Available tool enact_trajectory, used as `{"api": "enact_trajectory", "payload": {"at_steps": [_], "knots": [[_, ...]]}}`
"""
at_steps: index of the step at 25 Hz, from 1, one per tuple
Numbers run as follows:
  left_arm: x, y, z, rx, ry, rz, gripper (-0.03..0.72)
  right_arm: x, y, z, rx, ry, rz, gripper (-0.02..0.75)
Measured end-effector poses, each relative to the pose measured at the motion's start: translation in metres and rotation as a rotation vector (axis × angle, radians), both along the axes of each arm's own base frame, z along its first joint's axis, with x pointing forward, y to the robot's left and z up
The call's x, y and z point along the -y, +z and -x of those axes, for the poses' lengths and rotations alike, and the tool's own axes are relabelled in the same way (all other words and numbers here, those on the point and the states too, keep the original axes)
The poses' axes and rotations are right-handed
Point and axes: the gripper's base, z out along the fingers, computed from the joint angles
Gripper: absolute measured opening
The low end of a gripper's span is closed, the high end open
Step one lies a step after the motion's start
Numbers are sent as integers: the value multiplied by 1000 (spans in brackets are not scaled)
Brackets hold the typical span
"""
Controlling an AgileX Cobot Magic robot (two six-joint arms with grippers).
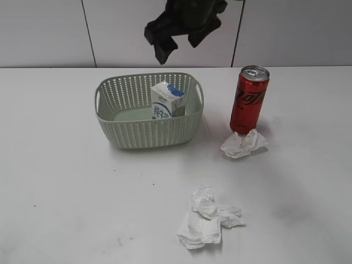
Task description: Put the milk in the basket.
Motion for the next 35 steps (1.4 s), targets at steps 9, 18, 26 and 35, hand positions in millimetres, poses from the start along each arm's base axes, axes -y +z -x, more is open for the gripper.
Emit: {"api": "enact_trajectory", "payload": {"at_steps": [9, 18, 26, 35], "knots": [[0, 0, 0, 0, 0, 0, 221, 55, 69, 9, 61, -139, -9, 659], [0, 0, 0, 0, 0, 0, 221, 135, 92, 32, 37, -291, 1, 643], [0, 0, 0, 0, 0, 0, 221, 207, 81, 87, -56, -453, 42, 615], [0, 0, 0, 0, 0, 0, 221, 240, 75, 188, -7, -500, -6, 596]]}}
